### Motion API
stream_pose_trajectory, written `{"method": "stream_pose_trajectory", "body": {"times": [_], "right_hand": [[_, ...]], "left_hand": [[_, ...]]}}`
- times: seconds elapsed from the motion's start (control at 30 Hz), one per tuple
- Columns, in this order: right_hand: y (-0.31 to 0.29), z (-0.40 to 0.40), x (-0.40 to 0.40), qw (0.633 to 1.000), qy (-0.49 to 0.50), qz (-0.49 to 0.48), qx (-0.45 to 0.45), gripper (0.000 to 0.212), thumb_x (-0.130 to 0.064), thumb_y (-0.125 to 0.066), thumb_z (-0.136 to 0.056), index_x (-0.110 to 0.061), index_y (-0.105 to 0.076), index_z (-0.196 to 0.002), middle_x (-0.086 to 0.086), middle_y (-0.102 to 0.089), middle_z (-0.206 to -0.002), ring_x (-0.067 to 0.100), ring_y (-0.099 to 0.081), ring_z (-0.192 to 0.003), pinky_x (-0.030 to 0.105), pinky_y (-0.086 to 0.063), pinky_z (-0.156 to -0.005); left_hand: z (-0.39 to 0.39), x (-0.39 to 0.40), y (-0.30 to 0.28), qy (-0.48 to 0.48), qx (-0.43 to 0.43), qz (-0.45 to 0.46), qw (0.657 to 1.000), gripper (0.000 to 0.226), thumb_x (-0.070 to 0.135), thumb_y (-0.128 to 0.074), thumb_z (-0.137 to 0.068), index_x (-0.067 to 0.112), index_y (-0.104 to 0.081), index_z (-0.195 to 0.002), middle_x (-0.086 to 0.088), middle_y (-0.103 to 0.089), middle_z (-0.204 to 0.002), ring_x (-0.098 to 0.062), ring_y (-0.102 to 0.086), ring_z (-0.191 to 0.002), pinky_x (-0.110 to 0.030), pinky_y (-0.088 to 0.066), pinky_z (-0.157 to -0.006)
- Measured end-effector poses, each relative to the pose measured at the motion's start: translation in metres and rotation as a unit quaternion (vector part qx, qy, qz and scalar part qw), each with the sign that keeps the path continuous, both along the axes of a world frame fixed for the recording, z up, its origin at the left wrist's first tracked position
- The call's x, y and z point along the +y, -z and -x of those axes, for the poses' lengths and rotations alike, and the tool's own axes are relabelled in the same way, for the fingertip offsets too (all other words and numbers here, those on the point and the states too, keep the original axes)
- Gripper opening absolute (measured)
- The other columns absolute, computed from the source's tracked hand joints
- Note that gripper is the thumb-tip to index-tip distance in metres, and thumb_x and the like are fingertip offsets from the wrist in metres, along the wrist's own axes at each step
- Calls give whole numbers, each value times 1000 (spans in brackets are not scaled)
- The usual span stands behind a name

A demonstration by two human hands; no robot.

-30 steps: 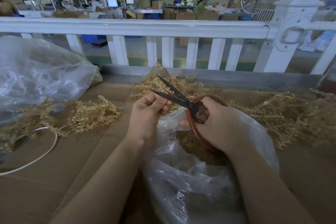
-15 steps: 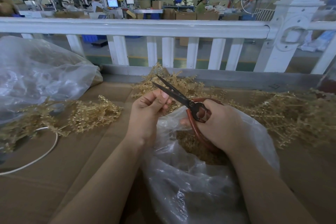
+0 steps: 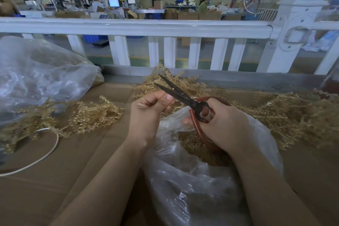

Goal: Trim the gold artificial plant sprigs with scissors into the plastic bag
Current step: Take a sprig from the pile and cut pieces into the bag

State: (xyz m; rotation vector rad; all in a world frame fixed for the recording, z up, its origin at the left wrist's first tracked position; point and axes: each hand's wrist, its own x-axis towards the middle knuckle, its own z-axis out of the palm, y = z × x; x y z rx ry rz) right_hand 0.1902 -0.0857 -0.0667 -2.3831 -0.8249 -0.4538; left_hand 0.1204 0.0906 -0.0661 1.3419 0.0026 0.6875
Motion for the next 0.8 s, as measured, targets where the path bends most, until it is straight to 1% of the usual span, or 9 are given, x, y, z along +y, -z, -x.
{"method": "stream_pose_trajectory", "body": {"times": [0.13, 0.33, 0.4, 0.47, 0.53, 0.6, 0.67, 0.73, 0.8], "right_hand": [[3, -2, 0, 1000, -11, -22, 2, 71, -98, -34, -62, -35, -58, -82, -19, -59, -64, -3, -54, -61, 15, -44, -56], [5, -4, 1, 1000, -2, -29, -8, 82, -103, -26, -60, -30, -58, -79, -16, -58, -60, -1, -55, -57, 24, -54, -56], [5, -4, 0, 999, -11, -39, 4, 80, -102, -32, -61, -28, -59, -77, -14, -58, -60, 1, -56, -57, 26, -54, -56], [6, -3, 0, 997, -29, -58, 31, 72, -99, -42, -61, -32, -60, -77, -15, -61, -63, 1, -59, -63, 21, -49, -56], [5, -3, 3, 993, -38, -76, 82, 63, -97, -50, -57, -38, -60, -76, -25, -64, -72, -7, -59, -74, 15, -41, -55], [4, -4, 6, 982, -49, -100, 153, 64, -95, -55, -51, -37, -63, -75, -32, -65, -74, -9, -61, -71, 21, -47, -58], [5, -6, 7, 974, -63, -103, 192, 64, -90, -62, -54, -31, -69, -77, -22, -69, -70, -2, -64, -64, 31, -56, -61], [6, -7, 7, 973, -78, -90, 199, 56, -80, -67, -62, -27, -72, -79, -16, -70, -69, 2, -65, -62, 35, -60, -63], [6, -7, 6, 971, -85, -90, 204, 55, -76, -66, -63, -25, -74, -82, -11, -72, -71, 7, -68, -62, 40, -62, -66]], "left_hand": [[-1, 1, 1, -8, 2, -10, 1000, 13, 20, -71, -81, 10, -76, -87, -14, -59, -77, -13, -51, -67, -23, -49, -69], [2, 0, -1, 2, 5, 3, 1000, 8, 21, -71, -80, 19, -78, -79, -9, -59, -73, -13, -51, -67, -25, -48, -74], [2, -1, -3, 9, 8, 16, 1000, 8, 20, -70, -80, 18, -78, -77, -8, -59, -73, -12, -50, -67, -24, -49, -74], [2, -3, -3, 23, 13, 51, 998, 7, 18, -70, -79, 15, -77, -78, -8, -59, -74, -11, -51, -66, -21, -49, -71], [2, -4, -4, 38, 21, 84, 996, 9, 16, -70, -78, 10, -75, -81, -8, -60, -75, -11, -52, -67, -20, -49, -68], [2, -6, -5, 45, 35, 99, 993, 9, 15, -71, -76, 8, -74, -81, -8, -60, -74, -12, -52, -66, -20, -48, -66], [1, -7, -5, 48, 50, 119, 990, 8, 14, -70, -75, 7, -73, -80, -8, -62, -73, -12, -53, -65, -21, -49, -67], [1, -7, -5, 44, 66, 148, 986, 12, 14, -70, -73, 6, -72, -82, -5, -64, -73, -10, -56, -63, -21, -49, -66], [1, -6, -5, 38, 80, 181, 980, 17, 15, -70, -71, 6, -71, -86, -2, -66, -72, -8, -58, -62, -18, -51, -63]]}}
